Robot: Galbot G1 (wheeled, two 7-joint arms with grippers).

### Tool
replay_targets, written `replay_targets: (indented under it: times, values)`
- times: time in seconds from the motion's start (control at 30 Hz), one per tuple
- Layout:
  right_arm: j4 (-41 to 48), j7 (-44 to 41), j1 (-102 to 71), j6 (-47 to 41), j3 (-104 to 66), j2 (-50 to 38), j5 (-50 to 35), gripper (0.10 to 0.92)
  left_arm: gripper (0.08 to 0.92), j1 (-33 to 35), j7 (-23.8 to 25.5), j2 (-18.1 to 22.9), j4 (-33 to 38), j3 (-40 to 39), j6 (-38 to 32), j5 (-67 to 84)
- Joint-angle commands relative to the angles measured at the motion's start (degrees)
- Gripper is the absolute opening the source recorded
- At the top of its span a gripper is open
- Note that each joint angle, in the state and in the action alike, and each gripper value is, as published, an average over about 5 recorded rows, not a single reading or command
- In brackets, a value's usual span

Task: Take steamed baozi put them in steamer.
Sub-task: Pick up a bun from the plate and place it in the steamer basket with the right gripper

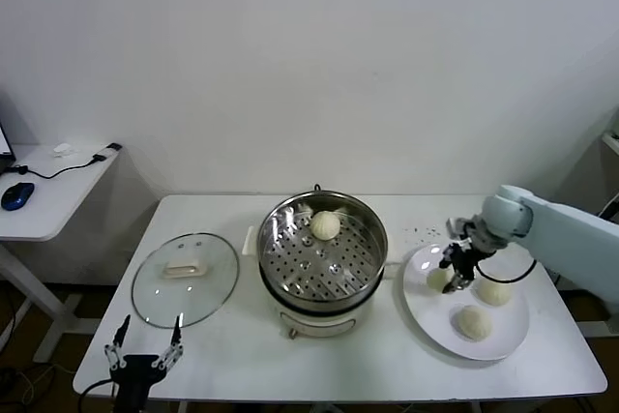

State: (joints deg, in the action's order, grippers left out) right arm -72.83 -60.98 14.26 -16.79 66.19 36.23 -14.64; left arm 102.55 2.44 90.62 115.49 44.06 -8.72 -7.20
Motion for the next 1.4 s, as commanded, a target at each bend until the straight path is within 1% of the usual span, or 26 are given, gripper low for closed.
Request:
replay_targets:
  times: [0.03, 0.17, 0.33, 0.5, 0.73, 0.97, 1.2, 1.4]
  values:
    - [-0.84, -1.42, 24.16, 0.4, 13.65, 0.67, -12.55, 0.527, 0.823, 0.3, 0.06, 0.04, 0.54, -0.38, 0.16, -0.33]
    - [1.86, -1.64, 36.53, 0.64, 21.42, 8.14, -21.3, 0.526, 0.823, 0.52, 0.09, 0.11, 0.96, -0.77, 0.27, -0.66]
    - [5.01, -1.77, 41.84, -0.21, 24.84, 17.71, -29.11, 0.526, 0.823, 0.79, 0.11, 0.08, 0.98, -1.35, 0.17, -1.03]
    - [5.88, 0.58, 39.74, -2.73, 23.35, 25.84, -33.49, 0.524, 0.823, 0.8, 0.08, -0.17, 0.25, -1.6, -0.12, -1.09]
    - [5.81, 5.8, 32.57, -7.62, 20.09, 36.45, -36.16, 0.524, 0.823, 1.09, -0.05, -0.74, -0.64, -1.53, -0.68, -0.9]
    - [4.69, 10.64, 25.5, -10.35, 20.06, 40.45, -36.31, 0.522, 0.823, 0.92, -0.09, -0.53, -0.35, -1.07, -0.23, -0.64]
    - [3.39, 12.14, 22.13, -10.95, 22.71, 40.72, -35.43, 0.526, 0.823, 0.89, -0.09, -0.25, -0.25, -1.37, -0.01, -0.39]
    - [4.59, 13.48, 19.07, -11.26, 23.3, 41.69, -34.83, 0.526, 0.823, 0.07, 0.08, 0.43, 0.68, -1.37, 1.03, -0.08]
